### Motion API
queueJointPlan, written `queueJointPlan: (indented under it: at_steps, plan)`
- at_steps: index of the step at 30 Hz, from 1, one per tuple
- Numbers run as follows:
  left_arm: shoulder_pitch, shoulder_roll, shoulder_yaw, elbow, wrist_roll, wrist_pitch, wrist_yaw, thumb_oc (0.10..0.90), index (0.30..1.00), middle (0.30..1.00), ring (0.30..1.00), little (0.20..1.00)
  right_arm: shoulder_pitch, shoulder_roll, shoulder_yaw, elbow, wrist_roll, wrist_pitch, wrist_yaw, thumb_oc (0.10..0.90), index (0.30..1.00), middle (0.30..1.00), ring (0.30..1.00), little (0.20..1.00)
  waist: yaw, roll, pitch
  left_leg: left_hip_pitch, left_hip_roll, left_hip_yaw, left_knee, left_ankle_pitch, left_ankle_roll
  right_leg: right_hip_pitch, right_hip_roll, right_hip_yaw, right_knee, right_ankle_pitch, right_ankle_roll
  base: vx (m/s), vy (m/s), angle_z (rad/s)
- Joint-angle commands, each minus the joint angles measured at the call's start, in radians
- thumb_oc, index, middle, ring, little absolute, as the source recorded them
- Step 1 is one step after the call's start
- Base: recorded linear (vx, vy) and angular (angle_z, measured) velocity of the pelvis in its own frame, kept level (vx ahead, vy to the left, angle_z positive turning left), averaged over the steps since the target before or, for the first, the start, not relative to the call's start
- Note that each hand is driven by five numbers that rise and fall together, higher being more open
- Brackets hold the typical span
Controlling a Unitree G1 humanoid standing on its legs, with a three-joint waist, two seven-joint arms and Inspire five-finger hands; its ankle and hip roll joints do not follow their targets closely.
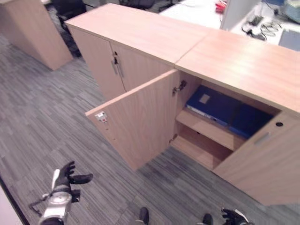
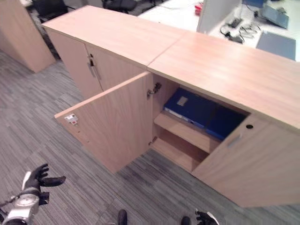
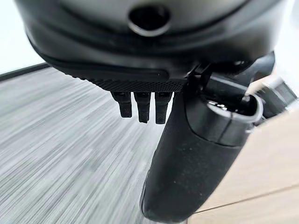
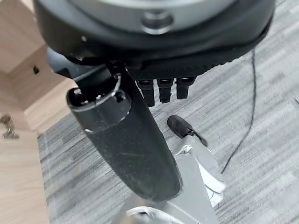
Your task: Put the empty folder in the office cabinet
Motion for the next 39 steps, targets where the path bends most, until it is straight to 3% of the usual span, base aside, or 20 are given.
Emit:
queueJointPlan:
  at_steps: [1, 3, 7, 12, 21, 25, 30, 31, 32, 34, 39]
  plan:
    - [-0.124, 0.098, 0.067, -0.102, 0.044, -0.049, 0.019, 0.800, 0.900, 0.900, 0.900, 0.900, -0.012, 0.003, 0.058, -0.016, 0.023, -0.005, 0.018, 0.800, 0.900, 0.900, 0.900, 0.900, 0.029, 0.073, 0.024, -0.004, 0.028, -0.021, 0.097, -0.187, 0.030, 0.034, 0.035, -0.169, 0.032, -0.117, 0.061, -0.08, 0.154, -0.60]
    - [-0.141, 0.108, 0.069, -0.113, 0.041, -0.051, 0.022, 0.800, 0.900, 0.900, 0.900, 0.900, -0.004, 0.018, 0.079, -0.017, 0.021, -0.003, 0.029, 0.800, 0.900, 0.900, 0.900, 0.900, 0.031, 0.060, 0.014, 0.013, 0.018, 0.003, 0.072, -0.175, 0.034, 0.034, 0.053, -0.181, 0.038, -0.126, 0.063, -0.02, 0.101, -0.62]
    - [-0.189, 0.128, 0.038, -0.149, 0.030, -0.072, 0.008, 0.800, 0.900, 0.900, 0.900, 0.900, -0.008, 0.017, 0.078, -0.005, 0.036, -0.004, 0.027, 0.800, 0.900, 0.900, 0.900, 0.900, 0.019, 0.037, -0.003, 0.046, -0.005, 0.035, 0.021, -0.168, 0.044, 0.029, 0.056, -0.156, 0.004, -0.062, 0.095, 0.02, 0.029, -0.31]
    - [-0.212, 0.141, -0.034, -0.194, 0.018, -0.097, -0.046, 0.800, 0.900, 0.900, 0.900, 0.900, -0.003, 0.020, 0.078, -0.002, 0.047, -0.010, 0.028, 0.800, 0.900, 0.900, 0.900, 0.900, 0.005, 0.014, -0.026, 0.085, -0.012, 0.049, -0.025, -0.161, 0.044, 0.031, 0.059, -0.140, -0.026, -0.039, 0.108, 0.03, -0.027, -0.18]
    - [-0.322, 0.134, -0.162, -0.225, 0.009, -0.117, -0.098, 0.800, 0.900, 0.900, 0.900, 0.900, -0.002, 0.022, 0.069, 0.046, 0.071, -0.020, 0.025, 0.800, 0.900, 0.900, 0.900, 0.900, -0.019, 0.006, -0.038, 0.118, -0.004, 0.046, -0.037, -0.167, 0.044, 0.037, 0.068, -0.129, -0.026, -0.038, 0.112, 0.02, -0.048, -0.01]
    - [-0.309, 0.153, -0.245, -0.359, -0.081, -0.150, -0.227, 0.800, 0.900, 0.900, 0.900, 0.900, -0.003, 0.028, 0.066, 0.111, 0.066, -0.021, 0.035, 0.800, 0.900, 0.900, 0.900, 0.900, -0.021, 0.008, -0.045, 0.129, -0.002, 0.047, -0.041, -0.168, 0.043, 0.045, 0.074, -0.128, -0.037, -0.032, 0.114, 0.00, -0.031, 0.06]
    - [-0.292, 0.187, -0.446, -0.662, -0.142, -0.156, -0.419, 0.800, 0.900, 0.900, 0.900, 0.900, -0.020, 0.052, 0.074, 0.202, 0.038, -0.023, 0.042, 0.800, 0.900, 0.900, 0.900, 0.900, -0.012, 0.011, -0.057, 0.134, 0.001, 0.031, -0.043, -0.168, 0.042, 0.064, 0.077, -0.140, -0.048, -0.037, 0.114, 0.00, -0.021, 0.06]
    - [-0.268, 0.150, -0.498, -0.759, -0.215, -0.149, -0.466, 0.800, 0.900, 0.900, 0.900, 0.900, -0.037, 0.062, 0.086, 0.219, 0.038, -0.027, 0.040, 0.800, 0.900, 0.900, 0.900, 0.900, -0.008, 0.009, -0.057, 0.135, -0.001, 0.025, -0.045, -0.167, 0.043, 0.068, 0.077, -0.142, -0.050, -0.035, 0.114, 0.00, -0.015, 0.21]
    - [-0.267, 0.151, -0.498, -0.760, -0.216, -0.149, -0.466, 0.800, 0.900, 0.900, 0.900, 0.900, -0.037, 0.062, 0.086, 0.219, 0.038, -0.027, 0.040, 0.800, 0.900, 0.900, 0.900, 0.900, -0.007, 0.009, -0.057, 0.135, 0.000, 0.025, -0.045, -0.167, 0.042, 0.068, 0.077, -0.142, -0.050, -0.035, 0.114, -0.01, -0.011, 0.23]
    - [-0.249, 0.075, -0.562, -0.818, -0.284, -0.125, -0.505, 0.800, 0.900, 0.900, 0.900, 0.900, -0.058, 0.070, 0.100, 0.231, 0.035, -0.028, 0.035, 0.800, 0.900, 0.900, 0.900, 0.900, -0.008, 0.001, -0.054, 0.123, -0.010, 0.030, -0.043, -0.151, 0.049, 0.062, 0.067, -0.150, -0.052, -0.022, 0.107, -0.07, 0.004, 0.18]
    - [-0.282, -0.122, -0.756, -0.852, -0.271, -0.083, -0.551, 0.800, 0.900, 0.900, 0.900, 0.900, -0.110, 0.100, 0.150, 0.246, 0.011, -0.028, 0.027, 0.800, 0.900, 0.900, 0.900, 0.900, -0.011, -0.002, -0.052, 0.118, -0.016, 0.014, -0.045, -0.149, 0.056, 0.067, 0.065, -0.154, -0.055, -0.019, 0.108, -0.02, 0.002, 0.03]
